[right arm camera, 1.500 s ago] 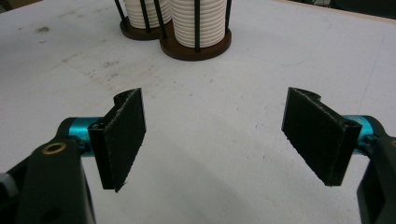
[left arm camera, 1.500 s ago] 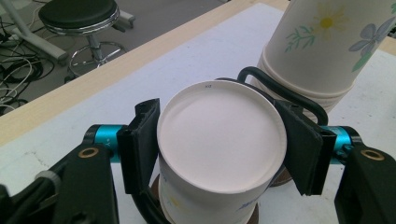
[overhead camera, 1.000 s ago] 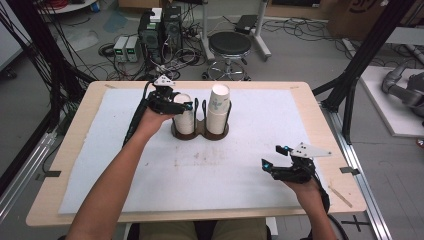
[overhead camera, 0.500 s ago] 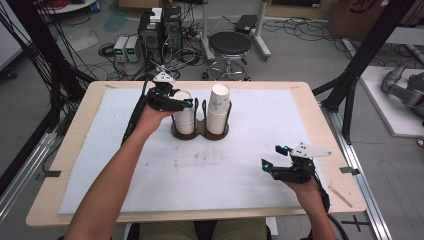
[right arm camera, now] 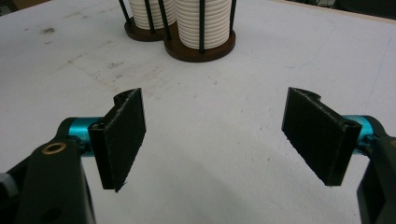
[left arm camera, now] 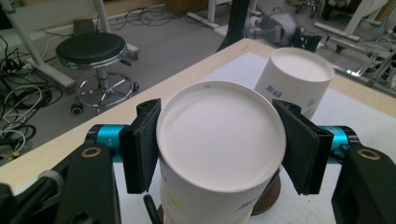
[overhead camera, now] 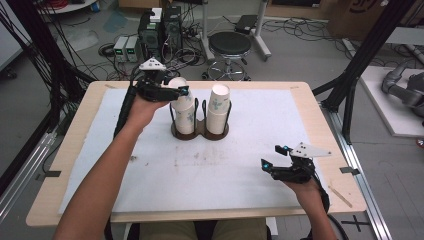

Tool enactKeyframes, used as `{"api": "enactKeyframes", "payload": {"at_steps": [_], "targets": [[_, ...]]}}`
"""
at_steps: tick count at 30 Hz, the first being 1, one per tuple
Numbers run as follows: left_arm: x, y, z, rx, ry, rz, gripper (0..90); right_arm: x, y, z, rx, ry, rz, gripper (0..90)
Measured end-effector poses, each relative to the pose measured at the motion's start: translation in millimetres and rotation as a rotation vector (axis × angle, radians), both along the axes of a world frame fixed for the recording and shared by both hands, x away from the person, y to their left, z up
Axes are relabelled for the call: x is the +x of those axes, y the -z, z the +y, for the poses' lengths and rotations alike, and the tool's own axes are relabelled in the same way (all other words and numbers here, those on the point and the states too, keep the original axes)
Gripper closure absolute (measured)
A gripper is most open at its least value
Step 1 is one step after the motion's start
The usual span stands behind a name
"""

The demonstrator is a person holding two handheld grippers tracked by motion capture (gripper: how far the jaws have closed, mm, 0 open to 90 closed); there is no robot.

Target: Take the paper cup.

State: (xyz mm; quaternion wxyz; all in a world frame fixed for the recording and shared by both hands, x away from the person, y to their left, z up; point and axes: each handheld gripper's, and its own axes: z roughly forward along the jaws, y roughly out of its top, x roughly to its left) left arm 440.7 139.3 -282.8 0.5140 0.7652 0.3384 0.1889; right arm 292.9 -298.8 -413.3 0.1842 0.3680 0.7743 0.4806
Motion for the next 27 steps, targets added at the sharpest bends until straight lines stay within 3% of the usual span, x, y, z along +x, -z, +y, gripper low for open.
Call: {"api": "enactKeyframes", "payload": {"at_steps": [2, 12, 15, 27], "targets": [[-8.2, -7.4, 7.7, -0.042, 0.011, -0.01, 36.3, 0.1, -0.1, 0.9, -0.002, -0.002, -0.002, 22.2], [-40.6, -20.0, 28.3, -0.102, 0.054, -0.039, 36.6, 0.8, -1.3, 3.5, 0.001, -0.012, -0.002, 22.2], [-56.7, -15.7, 36.8, -0.134, 0.071, -0.049, 36.6, 1.5, -1.8, 5.3, 0.002, -0.021, -0.003, 22.2], [-85.1, 10.5, 37.8, -0.165, 0.143, -0.055, 36.6, 5.2, -5.0, 15.8, 0.008, -0.063, -0.013, 21.7]]}}
